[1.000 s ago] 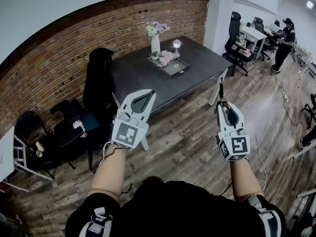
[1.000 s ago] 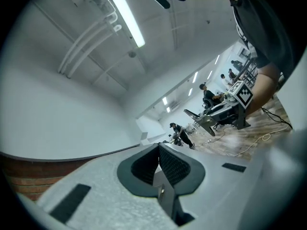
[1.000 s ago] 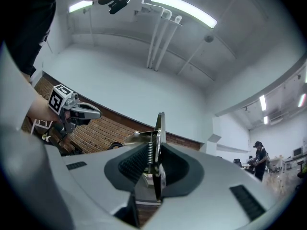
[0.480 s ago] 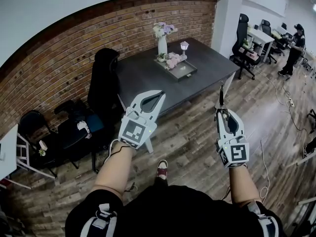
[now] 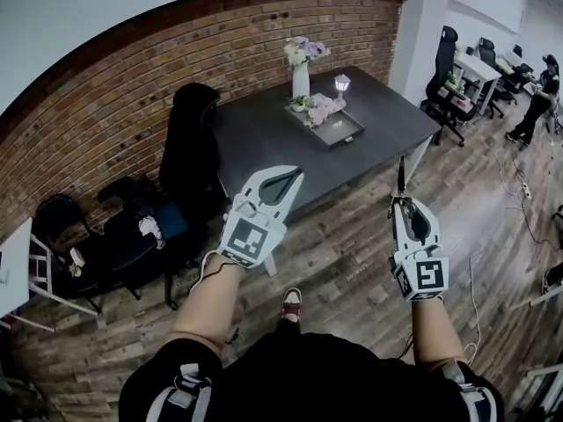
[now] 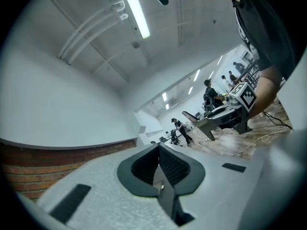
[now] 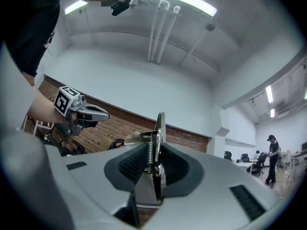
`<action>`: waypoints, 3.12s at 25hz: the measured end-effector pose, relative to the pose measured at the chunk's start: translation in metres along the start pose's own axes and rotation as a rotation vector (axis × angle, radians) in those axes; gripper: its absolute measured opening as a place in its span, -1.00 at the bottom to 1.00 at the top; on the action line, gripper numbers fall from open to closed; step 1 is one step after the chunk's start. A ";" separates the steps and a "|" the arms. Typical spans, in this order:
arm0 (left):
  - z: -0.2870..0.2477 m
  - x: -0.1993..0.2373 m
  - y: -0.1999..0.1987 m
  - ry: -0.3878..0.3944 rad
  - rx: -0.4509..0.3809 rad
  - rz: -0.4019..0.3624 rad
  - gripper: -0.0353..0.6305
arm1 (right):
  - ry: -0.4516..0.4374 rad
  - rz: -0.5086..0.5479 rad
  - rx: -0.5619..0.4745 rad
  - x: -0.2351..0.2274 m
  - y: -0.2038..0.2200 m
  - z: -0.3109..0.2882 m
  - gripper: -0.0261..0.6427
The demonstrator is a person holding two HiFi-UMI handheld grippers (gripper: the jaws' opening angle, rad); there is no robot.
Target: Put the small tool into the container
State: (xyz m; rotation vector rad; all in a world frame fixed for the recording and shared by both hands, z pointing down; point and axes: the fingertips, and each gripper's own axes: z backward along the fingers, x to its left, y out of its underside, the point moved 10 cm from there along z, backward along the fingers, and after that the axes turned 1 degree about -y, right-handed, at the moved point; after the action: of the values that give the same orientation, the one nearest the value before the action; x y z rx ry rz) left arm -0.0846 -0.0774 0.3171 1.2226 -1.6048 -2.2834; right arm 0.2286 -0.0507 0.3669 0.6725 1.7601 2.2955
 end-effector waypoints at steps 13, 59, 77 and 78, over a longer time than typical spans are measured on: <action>-0.063 0.076 0.042 -0.031 -0.015 0.008 -0.87 | -0.004 0.017 0.004 -0.018 0.013 -0.091 -0.67; -0.201 0.204 0.198 0.026 -0.034 0.095 -0.87 | 0.034 0.140 0.215 -0.076 0.086 -0.328 -0.68; -0.306 0.216 0.239 0.030 0.038 0.074 -0.87 | -0.067 0.125 0.257 -0.140 0.157 -0.413 -0.68; -0.310 0.218 0.242 0.031 0.049 0.070 -0.87 | -0.073 0.124 0.261 -0.141 0.163 -0.418 -0.68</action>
State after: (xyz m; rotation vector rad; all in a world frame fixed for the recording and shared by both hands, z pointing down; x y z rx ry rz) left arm -0.1155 -0.5240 0.3586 1.1860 -1.6742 -2.1855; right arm 0.1878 -0.5178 0.4023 0.9213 2.0571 2.1025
